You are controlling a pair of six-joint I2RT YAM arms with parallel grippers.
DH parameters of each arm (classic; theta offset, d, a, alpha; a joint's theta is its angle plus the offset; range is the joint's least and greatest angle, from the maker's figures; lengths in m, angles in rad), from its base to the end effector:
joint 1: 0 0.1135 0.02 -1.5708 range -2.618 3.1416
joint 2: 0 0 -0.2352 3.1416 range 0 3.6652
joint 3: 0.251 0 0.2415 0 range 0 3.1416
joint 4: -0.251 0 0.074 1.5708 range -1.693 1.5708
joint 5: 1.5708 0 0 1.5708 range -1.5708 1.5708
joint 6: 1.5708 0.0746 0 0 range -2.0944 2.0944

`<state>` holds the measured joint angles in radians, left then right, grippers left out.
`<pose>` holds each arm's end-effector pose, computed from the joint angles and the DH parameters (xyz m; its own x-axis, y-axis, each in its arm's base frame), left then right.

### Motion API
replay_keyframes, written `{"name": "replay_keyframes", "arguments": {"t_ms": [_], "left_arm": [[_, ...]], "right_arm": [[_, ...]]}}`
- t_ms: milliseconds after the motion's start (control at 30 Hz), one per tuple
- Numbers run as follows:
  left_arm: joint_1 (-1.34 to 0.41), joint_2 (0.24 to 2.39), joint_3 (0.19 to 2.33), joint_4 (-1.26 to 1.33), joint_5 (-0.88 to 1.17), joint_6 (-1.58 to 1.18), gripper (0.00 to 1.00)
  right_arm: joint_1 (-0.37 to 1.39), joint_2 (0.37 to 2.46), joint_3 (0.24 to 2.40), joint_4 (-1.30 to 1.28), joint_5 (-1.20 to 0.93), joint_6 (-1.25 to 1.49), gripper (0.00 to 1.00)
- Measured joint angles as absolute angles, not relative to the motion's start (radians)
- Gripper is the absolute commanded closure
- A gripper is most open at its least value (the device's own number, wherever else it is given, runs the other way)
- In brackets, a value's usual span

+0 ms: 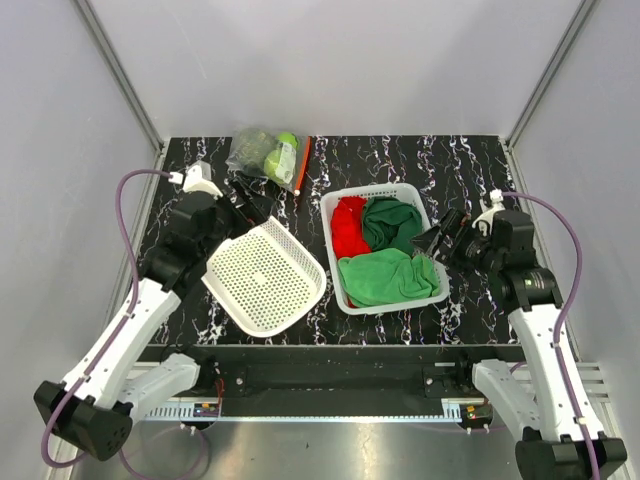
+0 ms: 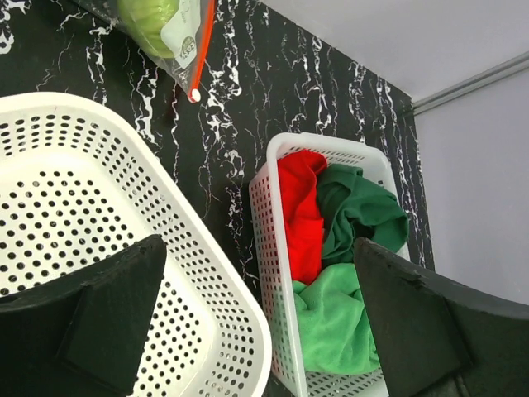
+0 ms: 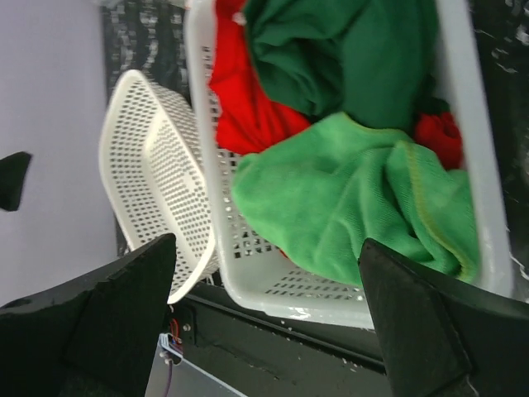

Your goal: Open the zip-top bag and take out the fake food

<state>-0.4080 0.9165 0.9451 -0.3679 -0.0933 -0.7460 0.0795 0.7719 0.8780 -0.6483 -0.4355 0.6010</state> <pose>0.2311 -0.0923 0.3174 -0.4378 -0.5470 -0.7136 0.0236 0.7864 -0.6172 0.1959 0.0472 0.2889 -0.6687 0.4611 -0.5834 -0.0656 0.7449 0.6639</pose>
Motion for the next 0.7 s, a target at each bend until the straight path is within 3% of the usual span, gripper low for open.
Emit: {"name": "replay_keyframes", "arguments": {"t_ms": [233, 333, 700], "left_arm": [[-0.397, 1.155, 1.05, -0.357, -0.097, -0.789, 0.05], [-0.359, 1.36, 1.15, -0.344, -0.045, -0.822, 0.13], [-0.207, 1.924, 1.472, -0.341, 0.043, -0.879, 0.18]], "right_arm": [[0.08, 0.897, 0.986, -0.791, -0.313, 0.591, 0.0], [0.08, 0.95, 1.06, -0.836, -0.247, 0.567, 0.0], [0.08, 1.052, 1.243, -0.93, -0.114, 0.437, 0.0]]}}
